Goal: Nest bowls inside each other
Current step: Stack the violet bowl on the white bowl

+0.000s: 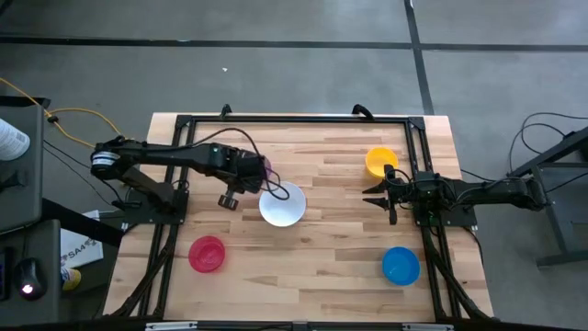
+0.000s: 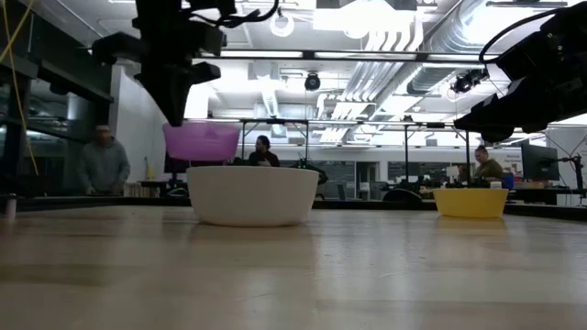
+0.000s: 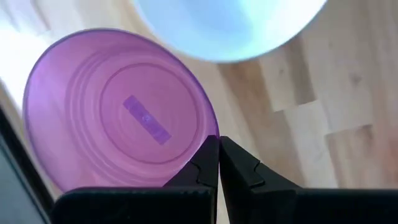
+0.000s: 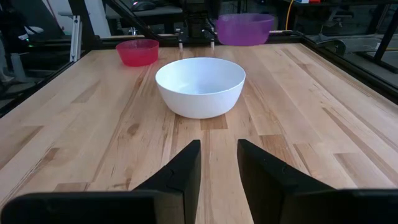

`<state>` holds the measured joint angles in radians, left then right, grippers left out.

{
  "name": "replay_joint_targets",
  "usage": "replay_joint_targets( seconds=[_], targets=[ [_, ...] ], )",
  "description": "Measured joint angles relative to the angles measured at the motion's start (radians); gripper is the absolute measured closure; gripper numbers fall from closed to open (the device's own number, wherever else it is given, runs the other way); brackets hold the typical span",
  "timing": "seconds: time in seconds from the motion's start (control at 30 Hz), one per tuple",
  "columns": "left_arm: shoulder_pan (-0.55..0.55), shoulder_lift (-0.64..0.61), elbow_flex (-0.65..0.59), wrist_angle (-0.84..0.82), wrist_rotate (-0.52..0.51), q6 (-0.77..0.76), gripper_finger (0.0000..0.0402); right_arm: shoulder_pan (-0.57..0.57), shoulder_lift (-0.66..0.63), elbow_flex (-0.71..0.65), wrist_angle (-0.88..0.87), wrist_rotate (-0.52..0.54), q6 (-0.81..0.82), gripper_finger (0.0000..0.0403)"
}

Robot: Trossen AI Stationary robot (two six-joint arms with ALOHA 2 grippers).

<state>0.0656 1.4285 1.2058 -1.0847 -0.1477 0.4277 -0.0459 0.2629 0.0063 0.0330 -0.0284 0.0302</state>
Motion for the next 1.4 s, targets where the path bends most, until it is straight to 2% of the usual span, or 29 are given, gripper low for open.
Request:
replay_joint_targets(
  seconds=[0.27, 0.4, 0.87, 1.4],
  targets=[
    [-0.064, 0.141, 0.16, -0.051, 0.003, 0.03, 0.0401, 0.0, 0.0, 0.0, 0.0, 0.0, 0.0, 0.0305],
    [-0.104, 0.189, 0.197, -0.043, 0.002, 0.064, 0.0401, 0.0, 0.0, 0.0, 0.0, 0.0, 0.0, 0.0305],
    [-0.206, 0.244, 0.202, 0.06, -0.003, 0.093, 0.0401, 0.0, 0.0, 0.0, 0.0, 0.0, 0.0, 0.0305],
    [-0.204, 0.325, 0.202, 0.132, 0.003, 0.123, 0.0401, 0.0, 0.0, 0.0, 0.0, 0.0, 0.0, 0.0305]
  ],
)
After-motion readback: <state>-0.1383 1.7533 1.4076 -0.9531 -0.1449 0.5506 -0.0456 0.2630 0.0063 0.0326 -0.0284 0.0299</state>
